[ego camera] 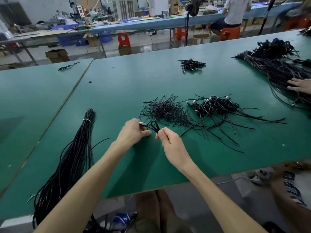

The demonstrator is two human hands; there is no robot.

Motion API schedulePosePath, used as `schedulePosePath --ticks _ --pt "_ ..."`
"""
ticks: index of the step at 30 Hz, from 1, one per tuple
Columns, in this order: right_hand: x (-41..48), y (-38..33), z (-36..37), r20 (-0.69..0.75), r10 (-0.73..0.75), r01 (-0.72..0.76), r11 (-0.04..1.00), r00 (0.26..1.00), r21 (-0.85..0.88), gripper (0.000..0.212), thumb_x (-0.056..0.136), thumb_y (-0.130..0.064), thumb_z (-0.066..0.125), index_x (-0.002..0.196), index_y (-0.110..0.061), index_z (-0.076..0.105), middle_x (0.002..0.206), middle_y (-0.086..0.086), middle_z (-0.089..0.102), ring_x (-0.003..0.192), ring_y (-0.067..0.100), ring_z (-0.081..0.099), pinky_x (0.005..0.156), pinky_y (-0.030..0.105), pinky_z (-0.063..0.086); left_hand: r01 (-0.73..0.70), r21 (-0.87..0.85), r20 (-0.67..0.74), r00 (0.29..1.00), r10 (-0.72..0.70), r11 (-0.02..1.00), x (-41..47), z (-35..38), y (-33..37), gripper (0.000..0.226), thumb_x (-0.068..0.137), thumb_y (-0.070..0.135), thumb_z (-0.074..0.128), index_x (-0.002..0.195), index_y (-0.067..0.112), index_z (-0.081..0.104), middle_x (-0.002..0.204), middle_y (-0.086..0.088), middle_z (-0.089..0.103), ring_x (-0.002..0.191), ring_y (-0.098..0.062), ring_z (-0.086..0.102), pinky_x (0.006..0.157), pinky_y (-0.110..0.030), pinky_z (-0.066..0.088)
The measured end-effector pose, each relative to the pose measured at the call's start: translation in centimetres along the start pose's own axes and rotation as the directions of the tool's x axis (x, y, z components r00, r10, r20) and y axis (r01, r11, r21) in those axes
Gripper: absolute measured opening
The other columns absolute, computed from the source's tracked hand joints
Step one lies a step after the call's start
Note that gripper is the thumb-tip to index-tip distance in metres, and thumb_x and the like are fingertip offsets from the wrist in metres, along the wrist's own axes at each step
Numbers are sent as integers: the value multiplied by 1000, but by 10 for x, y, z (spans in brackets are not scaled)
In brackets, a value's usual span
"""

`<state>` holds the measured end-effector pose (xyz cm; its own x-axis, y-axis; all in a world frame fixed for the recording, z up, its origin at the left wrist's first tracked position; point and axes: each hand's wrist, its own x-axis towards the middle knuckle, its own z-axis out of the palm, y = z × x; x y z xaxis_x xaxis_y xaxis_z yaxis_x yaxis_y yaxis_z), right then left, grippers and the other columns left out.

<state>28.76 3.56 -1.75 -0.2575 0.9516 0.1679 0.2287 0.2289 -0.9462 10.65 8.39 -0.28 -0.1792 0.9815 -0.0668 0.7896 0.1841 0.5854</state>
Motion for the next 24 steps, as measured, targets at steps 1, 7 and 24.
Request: schedulePosePath --ticks 1,7,24 --pt "0 0 0 -2 1 -1 1000 1000 1 31 111 -24 42 90 -10 60 64 -14 44 56 3 36 59 21 31 15 19 8 1000 -15 1000 1 2 2 21 85 29 83 77 16 68 89 3 74 83 -18 67 75 -30 51" --pt "1 2 -1 -16 16 -16 1000 1000 24 31 111 -24 42 90 -10 60 63 -15 45 59 3 38 60 21 31 65 53 -37 997 -63 996 -2 4 5 31 87 29 81 62 27 62 90 8 65 87 -19 64 77 -28 44" --pt "1 5 2 -36 4 -3 1000 999 18 31 111 -25 41 87 -16 59 60 -16 46 58 2 42 61 20 32 114 -472 215 977 -11 874 -57 -15 -8 16 95 13 73 94 -3 70 69 -8 73 58 -17 69 48 -23 53"
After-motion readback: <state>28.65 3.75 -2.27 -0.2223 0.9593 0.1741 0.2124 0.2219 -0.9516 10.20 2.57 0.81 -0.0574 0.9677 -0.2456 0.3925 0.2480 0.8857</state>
